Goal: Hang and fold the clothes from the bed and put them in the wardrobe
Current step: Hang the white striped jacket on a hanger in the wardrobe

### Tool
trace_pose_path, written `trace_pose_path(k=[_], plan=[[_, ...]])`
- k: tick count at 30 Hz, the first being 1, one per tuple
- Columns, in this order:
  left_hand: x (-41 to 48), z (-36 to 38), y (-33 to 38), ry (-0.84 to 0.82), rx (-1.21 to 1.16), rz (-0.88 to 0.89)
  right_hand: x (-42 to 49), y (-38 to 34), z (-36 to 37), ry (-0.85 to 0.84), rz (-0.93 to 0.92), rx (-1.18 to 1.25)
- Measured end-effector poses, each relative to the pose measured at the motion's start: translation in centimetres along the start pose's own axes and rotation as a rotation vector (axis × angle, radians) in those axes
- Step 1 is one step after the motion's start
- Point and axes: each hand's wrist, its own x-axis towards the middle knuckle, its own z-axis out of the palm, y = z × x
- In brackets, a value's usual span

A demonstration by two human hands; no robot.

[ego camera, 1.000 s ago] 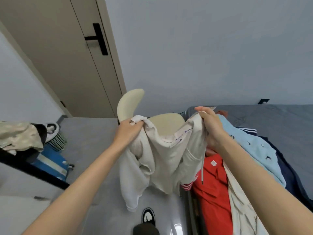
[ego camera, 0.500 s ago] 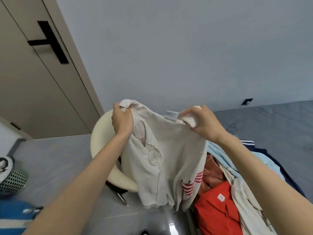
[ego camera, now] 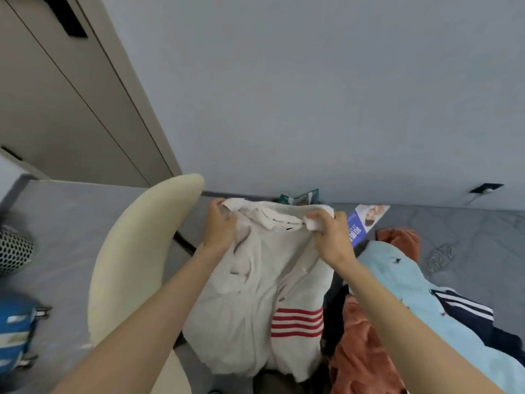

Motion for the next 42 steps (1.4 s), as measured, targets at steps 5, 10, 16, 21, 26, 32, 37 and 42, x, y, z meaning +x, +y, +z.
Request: trace_pose_path(k=[5, 10, 16, 21, 26, 32, 37, 42], plan=[[0.8, 3.2, -4.7, -0.208, 0.169, -0.216, 3.2, 4.9, 5.3, -0.587, 0.151, -0.312], [-0.4, 1.6, -4.4, -0.228, 0.176, -0.186, 3.2, 3.2, 6.7, -0.65, 0.103, -0.141], [-3.9, -3.1, -1.4, -0.164, 0.149, -0.131, 0.5, -3.3, 5.8, -0.632, -0.069, 0.071], [-10.5, -9.2, 0.4, 0.023, 0.095, 0.013, -4.2, -10.3, 4.0, -0.619, -0.198, 0.265], [-20.2, -16.2, -1.2, 0.208, -0.065, 0.055, -13.0, -16.0, 2.7, -0.668, -0.345, 0.339], [-35.5, -25.6, -8.2, 0.416, -0.166, -0.037, -28.9, -20.2, 4.5, -0.815, -0.498, 0.34], [-49.1, -33.8, -13.4, 0.641, -0.204, -0.131, -43.3, -25.1, 7.5, -0.971, -0.688, 0.322], [-60.5, -41.8, -17.0, 0.859, -0.2, -0.188, -55.6, -31.3, 10.3, -1.113, -0.861, 0.312]])
